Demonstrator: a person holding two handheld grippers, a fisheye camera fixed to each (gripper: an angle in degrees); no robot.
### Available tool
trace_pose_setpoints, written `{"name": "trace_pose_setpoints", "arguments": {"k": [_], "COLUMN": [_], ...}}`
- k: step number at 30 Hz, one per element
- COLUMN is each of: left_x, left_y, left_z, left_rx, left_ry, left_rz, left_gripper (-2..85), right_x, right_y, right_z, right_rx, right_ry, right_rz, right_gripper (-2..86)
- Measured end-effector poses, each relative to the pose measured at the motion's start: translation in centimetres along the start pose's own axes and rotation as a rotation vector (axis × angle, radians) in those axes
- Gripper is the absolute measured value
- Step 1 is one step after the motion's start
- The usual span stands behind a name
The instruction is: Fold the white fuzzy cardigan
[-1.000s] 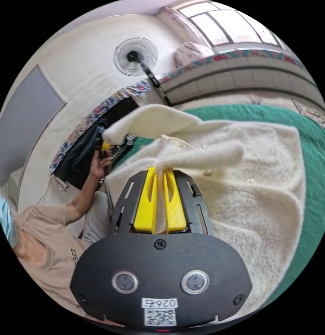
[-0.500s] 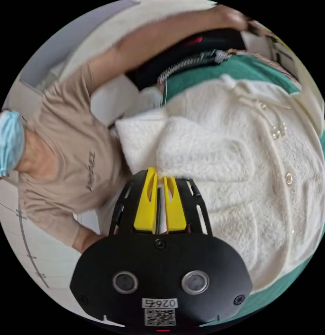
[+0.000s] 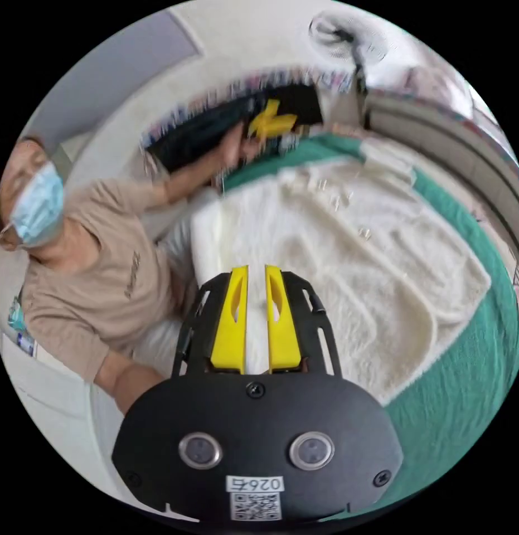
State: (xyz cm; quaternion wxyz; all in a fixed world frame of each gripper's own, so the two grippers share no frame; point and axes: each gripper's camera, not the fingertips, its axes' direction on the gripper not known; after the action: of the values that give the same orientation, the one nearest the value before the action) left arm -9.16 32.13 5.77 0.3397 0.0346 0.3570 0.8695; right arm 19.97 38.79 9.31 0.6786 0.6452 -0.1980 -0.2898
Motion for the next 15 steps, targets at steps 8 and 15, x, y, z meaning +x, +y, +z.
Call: {"name": "trace_pose_setpoints", "arguments": {"k": [8,15], "left_x": [15.6,23.6], "left_y": [4.3,2.4], "left_z": [-3.3,-0.6], "left_rx": [0.227,0.309], "left_ry": [-0.227,-0.061], "left_rz": [0.490,0.677], "left_gripper": [-0.9,-1.0], "right_x": [24.8,58.0], "right_y": [2.4,3.3], "right_z": [-14.7,-7.8], "right_rx": [0.278,-0.305], "right_ry": [0.128,0.165], "right_rz": [0.127,0.300], "right_gripper": [5.6,4.4]}}
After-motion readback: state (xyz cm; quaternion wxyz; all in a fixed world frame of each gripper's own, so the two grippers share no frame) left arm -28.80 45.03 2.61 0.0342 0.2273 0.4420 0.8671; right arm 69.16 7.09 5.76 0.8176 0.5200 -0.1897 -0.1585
